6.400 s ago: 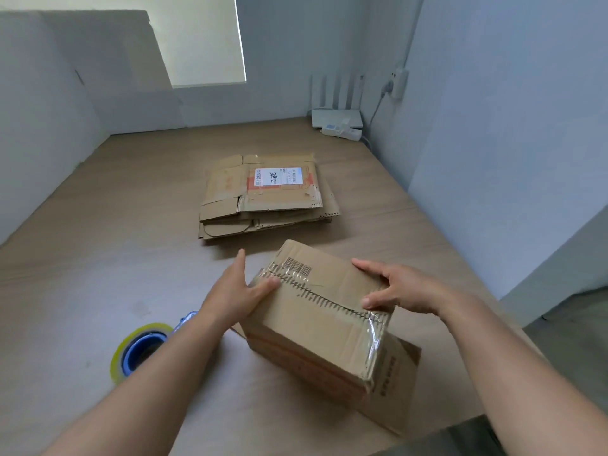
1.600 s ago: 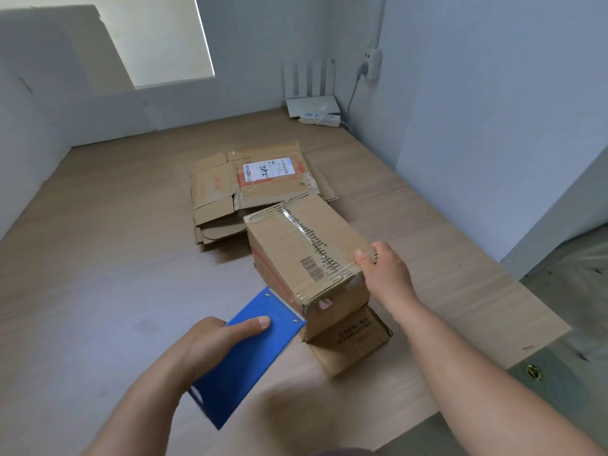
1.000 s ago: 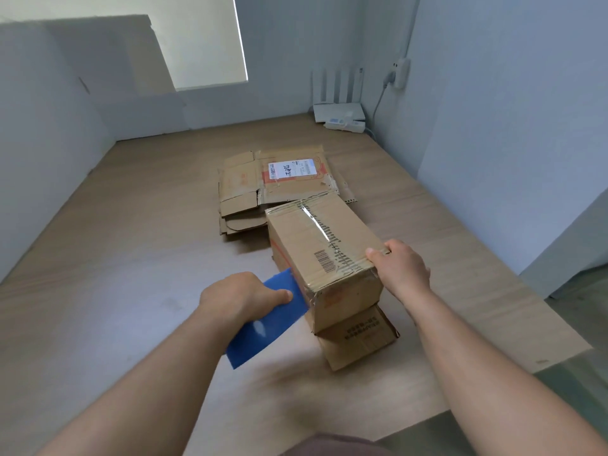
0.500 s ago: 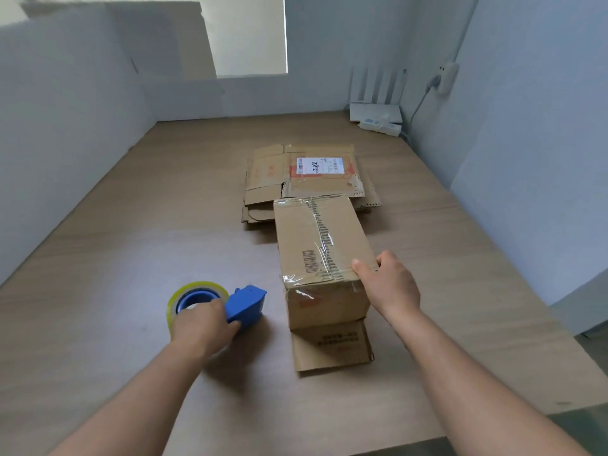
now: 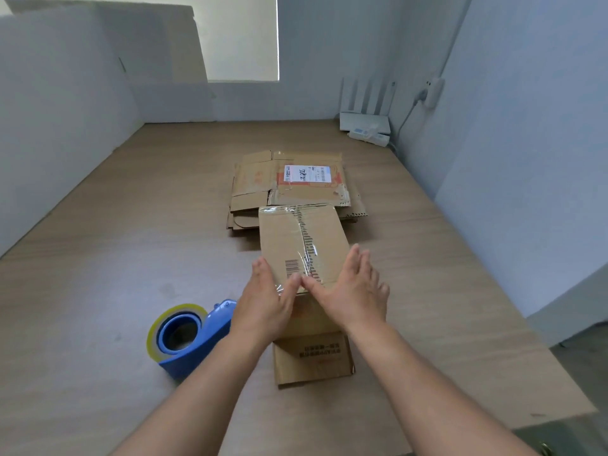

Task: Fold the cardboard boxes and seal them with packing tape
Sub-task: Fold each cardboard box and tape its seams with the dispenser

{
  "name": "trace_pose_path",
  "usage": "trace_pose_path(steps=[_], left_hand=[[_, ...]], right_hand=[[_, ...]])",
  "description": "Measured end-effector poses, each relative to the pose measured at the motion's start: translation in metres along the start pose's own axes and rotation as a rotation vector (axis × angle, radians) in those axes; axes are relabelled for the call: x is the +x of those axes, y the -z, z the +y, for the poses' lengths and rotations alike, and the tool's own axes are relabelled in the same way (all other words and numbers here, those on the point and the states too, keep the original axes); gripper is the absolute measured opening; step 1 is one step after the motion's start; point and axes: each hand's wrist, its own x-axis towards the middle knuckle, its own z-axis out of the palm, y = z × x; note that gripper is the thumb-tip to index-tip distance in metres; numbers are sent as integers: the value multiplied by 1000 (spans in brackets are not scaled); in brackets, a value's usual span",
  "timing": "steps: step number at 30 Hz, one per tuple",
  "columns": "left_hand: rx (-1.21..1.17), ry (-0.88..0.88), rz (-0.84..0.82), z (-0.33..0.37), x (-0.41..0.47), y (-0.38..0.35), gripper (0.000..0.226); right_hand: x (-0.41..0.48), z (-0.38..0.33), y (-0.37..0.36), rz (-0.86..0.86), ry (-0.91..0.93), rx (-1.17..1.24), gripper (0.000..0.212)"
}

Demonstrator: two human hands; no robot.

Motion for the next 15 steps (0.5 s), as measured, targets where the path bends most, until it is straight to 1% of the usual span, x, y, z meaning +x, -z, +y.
trace_pose_path(steps=[1, 3, 7, 10, 12, 13, 14, 15], left_hand=[[9, 23, -12, 1, 0, -6, 79], [-25, 41, -23, -3, -2, -13, 76], [-127, 67, 0, -10, -1, -18, 66], [-126, 62, 16, -11, -1, -16, 61], [-59, 31, 12, -12, -1, -8, 58], [0, 10, 0, -12, 0, -2, 58], [81, -6, -30, -10, 2, 4, 60], [194, -28, -76, -9, 5, 8, 66]], right_hand=[[1, -1, -2, -32, 6, -4, 117], [5, 4, -4, -76, 32, 32, 105], [11, 24, -1, -40, 171, 119, 65], [19, 35, 9, -26, 252, 164, 49], [25, 42, 19, -74, 286, 100, 47], [27, 44, 25, -100, 304, 27, 51], [28, 44, 30, -124, 318, -61, 63], [28, 42, 35, -132, 334, -156, 85]])
